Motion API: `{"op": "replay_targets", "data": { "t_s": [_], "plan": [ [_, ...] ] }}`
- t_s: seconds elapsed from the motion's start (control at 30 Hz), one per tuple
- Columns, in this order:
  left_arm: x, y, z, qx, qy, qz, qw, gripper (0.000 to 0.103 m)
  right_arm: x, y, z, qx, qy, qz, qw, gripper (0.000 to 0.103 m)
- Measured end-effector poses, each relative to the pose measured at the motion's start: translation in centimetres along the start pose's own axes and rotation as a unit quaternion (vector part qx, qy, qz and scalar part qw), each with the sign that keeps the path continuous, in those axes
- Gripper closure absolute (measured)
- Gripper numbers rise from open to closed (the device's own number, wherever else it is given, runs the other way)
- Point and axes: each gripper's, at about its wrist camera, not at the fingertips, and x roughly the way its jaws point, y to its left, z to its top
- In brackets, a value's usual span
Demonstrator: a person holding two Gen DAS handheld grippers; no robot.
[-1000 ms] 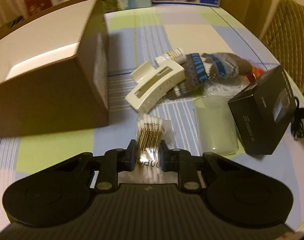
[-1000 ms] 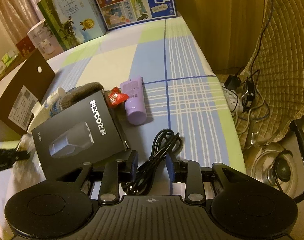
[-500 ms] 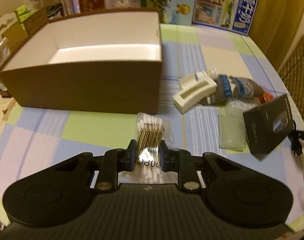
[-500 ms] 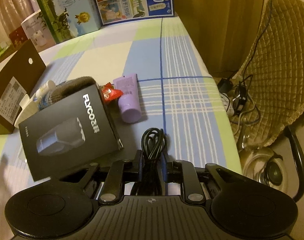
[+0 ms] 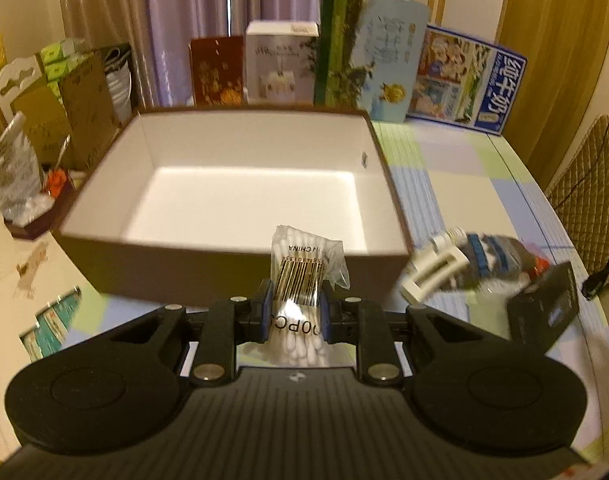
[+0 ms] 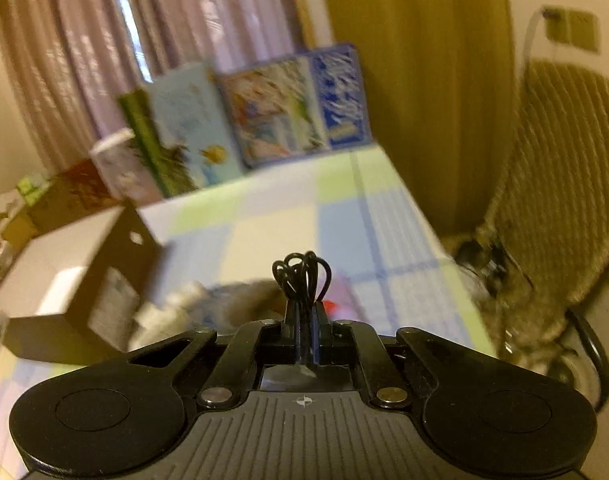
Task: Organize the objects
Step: 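Carry the swab bag with the left tool while the right tool carries the cable into the box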
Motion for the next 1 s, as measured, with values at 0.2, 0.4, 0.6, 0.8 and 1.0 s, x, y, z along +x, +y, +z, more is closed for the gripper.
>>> {"op": "replay_targets", "data": {
  "t_s": [0.2,0.4,0.6,0.8,1.0],
  "plan": [
    [0.5,2.9,1.8,0.004,-0.007,-0.016,0.9998,0.084,-1.1,4.4,0.2,-0.018,-0.006,0.031,0.999,0.103],
    [1.1,4.7,2.9,0.006,-0.007,-0.028,0.9996,0.084,1.9,6.5,-1.2,-0.054,0.061,0.013,0.997,0.103],
    [1.0,6.4,2.6,-0.002,-0.006,-0.024,0.9997,0.084,2.2,4.8,-4.4,-0.099,0.123,0.006,0.987,0.102],
    [1.2,7.5,1.4,-0.022,0.013,-0.008,0.9997,0.084,1.7,4.7,-6.8,-0.170,0.162,0.089,0.968,0.041],
    [0.6,8.1,-0.4,-0.048,0.026,0.010,0.9985,0.084,3.6,5.5,-9.1,-0.245,0.220,0.163,0.930,0.041]
  ]
}}
